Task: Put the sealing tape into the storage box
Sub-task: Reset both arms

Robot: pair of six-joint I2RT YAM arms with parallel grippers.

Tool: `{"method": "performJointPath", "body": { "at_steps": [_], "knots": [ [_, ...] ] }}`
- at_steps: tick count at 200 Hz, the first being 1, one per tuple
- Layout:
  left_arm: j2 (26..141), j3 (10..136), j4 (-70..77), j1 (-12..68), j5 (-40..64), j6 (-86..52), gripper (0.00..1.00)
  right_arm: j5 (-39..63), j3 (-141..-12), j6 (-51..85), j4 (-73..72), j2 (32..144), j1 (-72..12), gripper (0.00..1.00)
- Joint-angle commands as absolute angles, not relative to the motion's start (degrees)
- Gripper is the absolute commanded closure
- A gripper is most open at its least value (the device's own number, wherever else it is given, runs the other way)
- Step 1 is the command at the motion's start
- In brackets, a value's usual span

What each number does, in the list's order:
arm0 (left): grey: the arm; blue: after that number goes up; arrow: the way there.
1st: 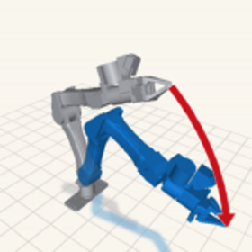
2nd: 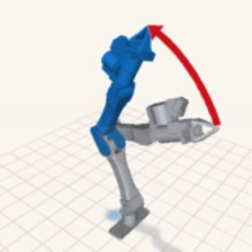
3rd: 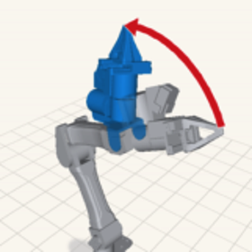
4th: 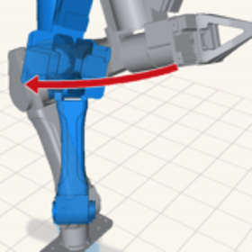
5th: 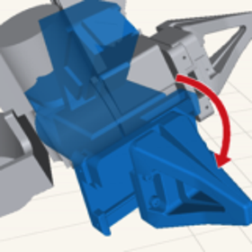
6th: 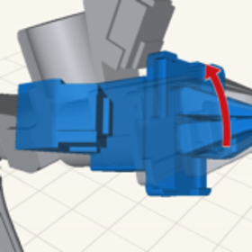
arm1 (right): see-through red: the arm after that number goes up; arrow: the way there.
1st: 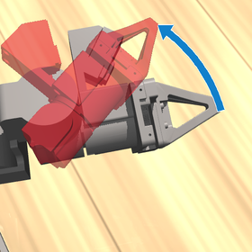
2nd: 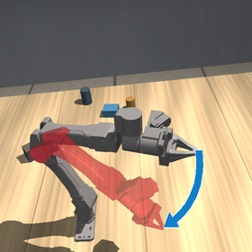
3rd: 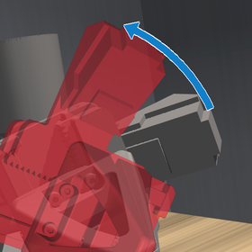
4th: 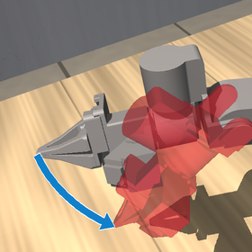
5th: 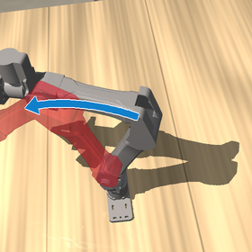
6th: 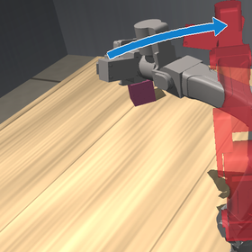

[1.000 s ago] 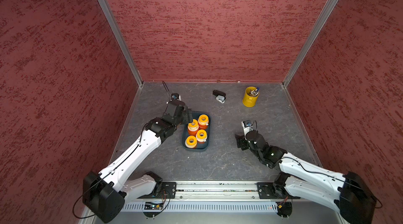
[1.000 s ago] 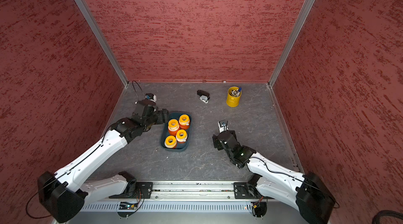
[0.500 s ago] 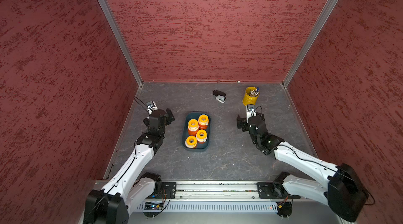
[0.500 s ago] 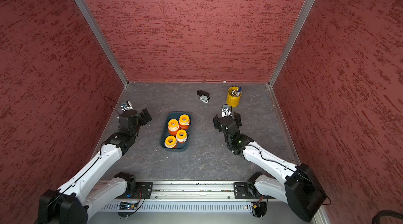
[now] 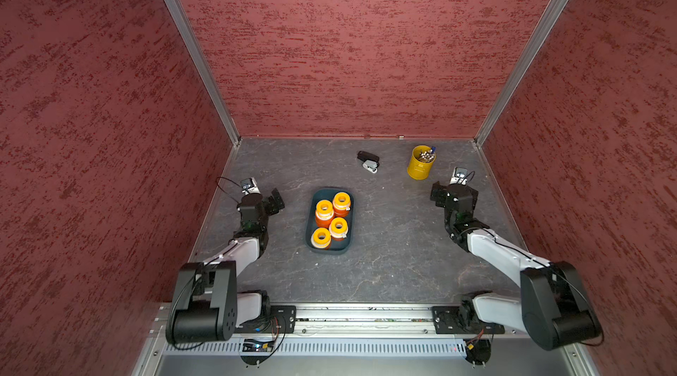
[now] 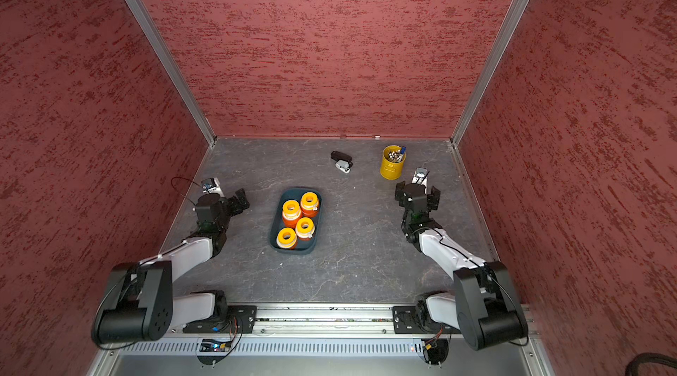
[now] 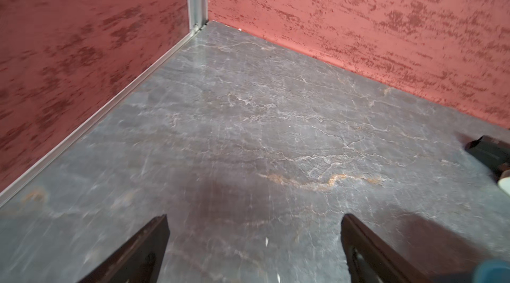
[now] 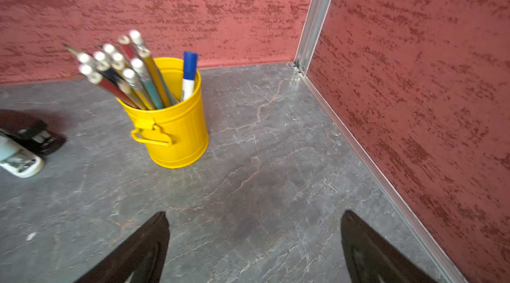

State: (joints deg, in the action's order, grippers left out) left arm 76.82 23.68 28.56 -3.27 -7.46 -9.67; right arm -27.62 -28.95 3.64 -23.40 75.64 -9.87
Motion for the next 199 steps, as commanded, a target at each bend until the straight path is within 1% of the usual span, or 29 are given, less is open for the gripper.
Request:
{"method": "performJointPath", "body": {
  "at_steps": [1, 12, 22, 31, 40, 47, 65, 71, 77, 80, 88, 98, 108, 121, 199],
  "knots": [
    [81.39, 27.56, 33.67, -2.56, -5.96, -4.11, 0.0, -23.99, -26.12, 0.99, -36.99, 79.98, -8.16, 0.02],
    [83.74, 26.95, 38.54, -2.02, -5.93, -2.87, 0.0, -21.14, -23.64, -1.58, -46.63, 82.45, -7.44, 0.02],
    [85.59, 27.33, 39.61, -1.43, -4.37, -1.3, 0.0, -19.03, -23.47, -0.49, -49.56, 86.0, -5.76, 0.02],
    [85.76, 28.16, 37.93, -0.29, -3.42, 0.41, 0.0, -17.19, -24.31, -0.07, -45.85, 85.27, -5.58, 0.02],
    [86.07, 27.57, 39.6, 0.49, -3.31, 1.76, 0.0, -15.32, -23.75, 0.08, -47.89, 85.73, -4.56, 0.02],
    [85.5, 26.85, 39.89, 0.45, -2.26, 1.95, 0.0, -13.83, -24.31, 0.13, -46.09, 85.53, -4.3, 0.02],
    [85.29, 21.97, 48.22, 0.01, -0.18, 2.08, 0.0, -10.12, -23.45, -0.02, -47.8, 86.31, -3.46, 0.02],
    [86.25, 20.19, 52.09, 0.0, 0.83, 2.28, 0.0, -9.47, -21.71, -0.11, -52.09, 87.38, -3.34, 0.02],
    [88.2, 18.85, 57.28, 0.66, 0.92, 3.75, 0.0, -9.9, -19.57, -0.99, -59.89, 90.01, -3.44, 0.02],
    [88.72, 18.59, 58.85, 1.12, 0.2, 4.2, 0.0, -10.15, -18.99, -1.2, -60.28, 89.71, -3.57, 0.02],
    [87.05, 19.38, 54.79, 0.7, 0.92, 3.35, 0.0, -9.63, -18.64, -0.44, -56.97, 87.59, -3.69, 0.02],
    [88.21, 20.13, 55.2, 0.13, 1.02, 2.92, 0.0, -10.03, -19.33, -1.12, -59.31, 89.39, -3.68, 0.02],
    [87.44, 21.41, 51.33, -0.81, 2.67, 2.07, 0.0, -10.27, -22.17, 0.21, -51.59, 88.31, -3.28, 0.02],
    [87.76, 22.07, 50.62, -2.23, 4.61, 1.03, 0.0, -8.61, -21.87, 0.53, -53.07, 88.75, -2.37, 0.02],
    [87.75, 21.87, 50.8, -2.16, 4.34, 1.04, 0.0, -8.21, -21.45, 0.37, -53.45, 88.42, -2.19, 0.01]
  ]
}}
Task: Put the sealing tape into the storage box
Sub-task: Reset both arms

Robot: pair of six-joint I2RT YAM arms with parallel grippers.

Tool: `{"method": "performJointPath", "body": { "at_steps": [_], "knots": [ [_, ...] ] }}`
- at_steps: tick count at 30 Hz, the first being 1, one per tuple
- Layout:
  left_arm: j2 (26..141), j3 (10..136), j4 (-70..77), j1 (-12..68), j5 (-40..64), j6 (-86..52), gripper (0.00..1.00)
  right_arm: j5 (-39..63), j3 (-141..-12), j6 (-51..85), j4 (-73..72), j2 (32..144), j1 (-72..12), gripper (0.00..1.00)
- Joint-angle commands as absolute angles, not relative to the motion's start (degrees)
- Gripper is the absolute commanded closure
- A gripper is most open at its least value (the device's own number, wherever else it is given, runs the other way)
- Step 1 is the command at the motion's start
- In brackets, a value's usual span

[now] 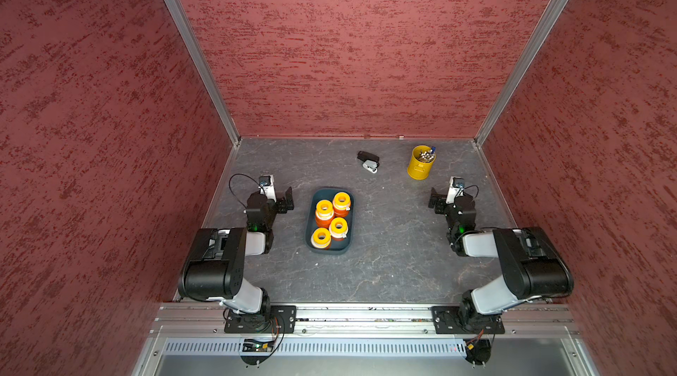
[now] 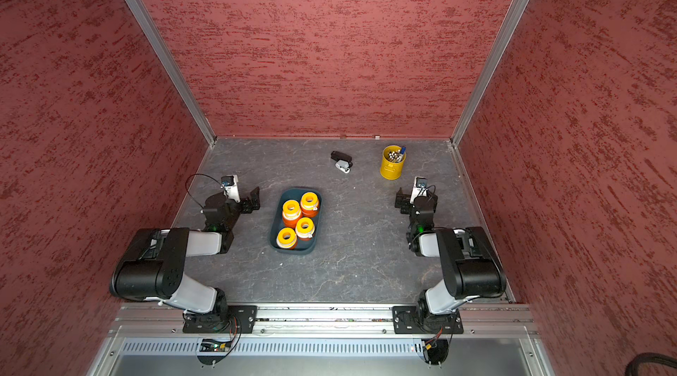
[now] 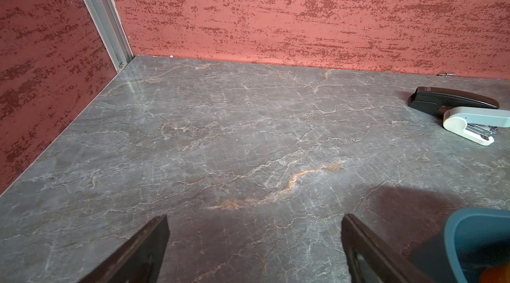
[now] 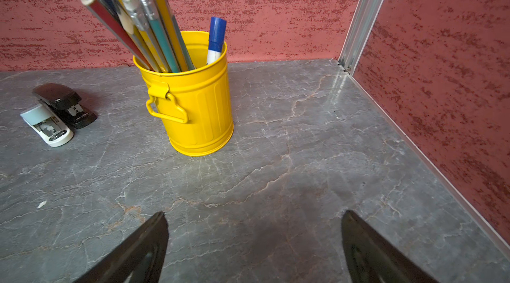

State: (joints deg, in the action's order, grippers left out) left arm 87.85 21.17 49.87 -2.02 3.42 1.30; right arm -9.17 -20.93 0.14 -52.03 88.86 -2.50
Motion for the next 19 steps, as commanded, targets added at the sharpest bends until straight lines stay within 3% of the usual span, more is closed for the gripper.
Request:
{"method": "performJointPath", "body": {
  "at_steps": [1, 19],
  "knots": [
    [87.73, 21.92, 50.8, -2.14, 4.32, 1.05, 0.0, -8.19, -21.45, 0.36, -53.45, 88.46, -2.19, 0.01],
    [87.8, 21.93, 50.82, -2.16, 4.31, 0.99, 0.0, -8.09, -21.49, 0.34, -53.34, 88.39, -2.16, 0.01]
  ]
}}
